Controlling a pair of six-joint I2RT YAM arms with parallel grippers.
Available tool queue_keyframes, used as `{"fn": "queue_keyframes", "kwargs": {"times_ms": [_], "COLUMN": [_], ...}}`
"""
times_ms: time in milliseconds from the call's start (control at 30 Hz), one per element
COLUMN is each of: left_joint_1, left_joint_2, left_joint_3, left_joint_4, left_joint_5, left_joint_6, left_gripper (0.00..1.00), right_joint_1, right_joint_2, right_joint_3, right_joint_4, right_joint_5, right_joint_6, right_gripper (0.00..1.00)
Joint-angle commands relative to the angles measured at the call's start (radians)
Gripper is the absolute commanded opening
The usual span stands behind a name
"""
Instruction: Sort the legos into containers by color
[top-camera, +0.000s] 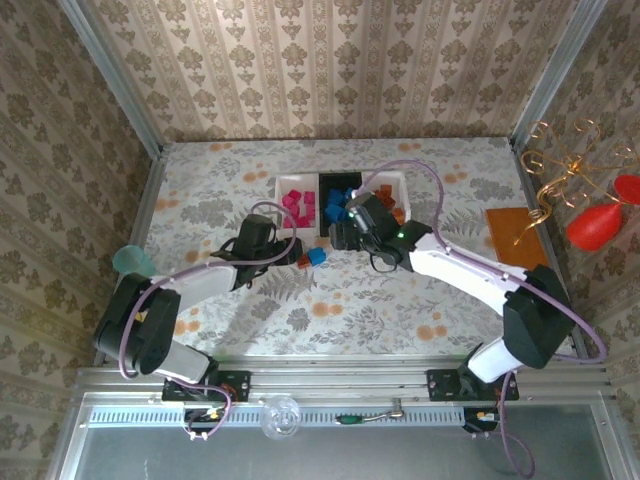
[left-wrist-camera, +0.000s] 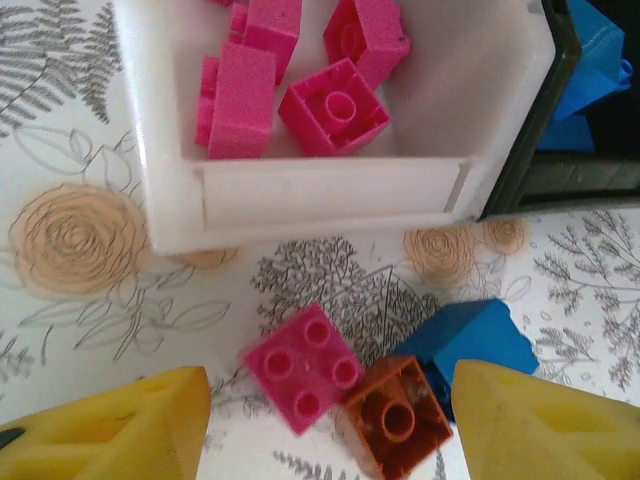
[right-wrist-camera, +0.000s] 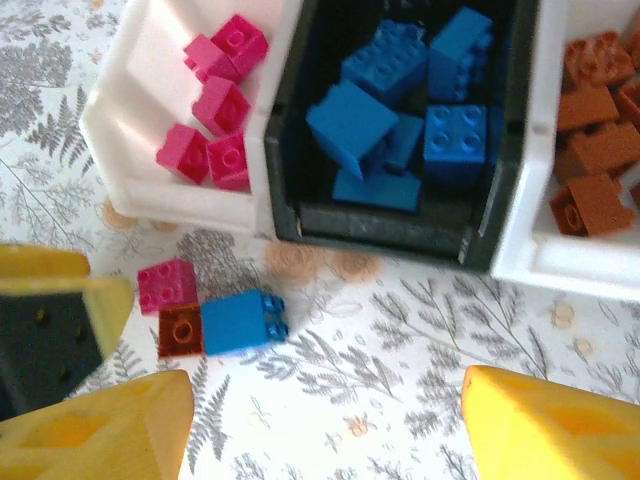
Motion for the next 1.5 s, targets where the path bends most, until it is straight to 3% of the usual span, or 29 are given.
{"fn": "queue_keyframes", "kwargs": {"times_ms": [0,100,267,433,733,833,933,1067,1233,1300,1467], "left_joint_1": [0.004,0.004,0.004,0.004,0.03,0.026,-0.01,-0.059,-0.059,-0.053,-0.03], "left_joint_2": [0.054,0.097,0.121,0.116,-0.125,-0.223,-0.275,-0.206,-0.068,-0.021,0.037], "left_joint_3": [0.038,0.058,0.042,-0.017,-0.202,-0.208,-0.187,-0.137,-0.1,-0.08,-0.085], "left_joint_4": [0.006,-0.005,-0.021,-0.033,-0.117,-0.154,-0.156,-0.161,-0.117,-0.12,-0.09], "left_joint_5": [-0.03,-0.058,-0.116,-0.125,-0.166,-0.149,-0.134,-0.152,-0.174,-0.199,-0.185], "left_joint_6": [0.029,0.018,-0.009,-0.018,-0.033,-0.03,-0.02,-0.006,-0.009,-0.005,-0.008], "left_gripper": [0.65,0.64,0.5,0.46,0.43,0.5,0.66,0.76,0.77,0.75,0.59], "right_joint_1": [0.004,0.005,0.007,0.007,0.007,0.007,0.007,0.007,0.007,0.007,0.007], "right_joint_2": [-0.088,-0.166,-0.246,-0.294,-0.325,-0.327,-0.326,-0.325,-0.34,-0.352,-0.374], "right_joint_3": [-0.057,-0.106,-0.149,-0.177,-0.195,-0.192,-0.188,-0.19,-0.2,-0.204,-0.21], "right_joint_4": [0.043,0.043,0.025,0.023,0.032,0.033,0.035,0.031,0.02,0.014,0.003], "right_joint_5": [0.005,0.016,0.039,0.058,0.064,0.062,0.06,0.057,0.055,0.058,0.072], "right_joint_6": [0.045,0.055,0.052,0.049,0.046,0.043,0.044,0.05,0.057,0.057,0.049], "right_gripper": [0.73,0.73,0.73,0.73,0.74,0.74,0.74,0.74,0.74,0.74,0.74]}}
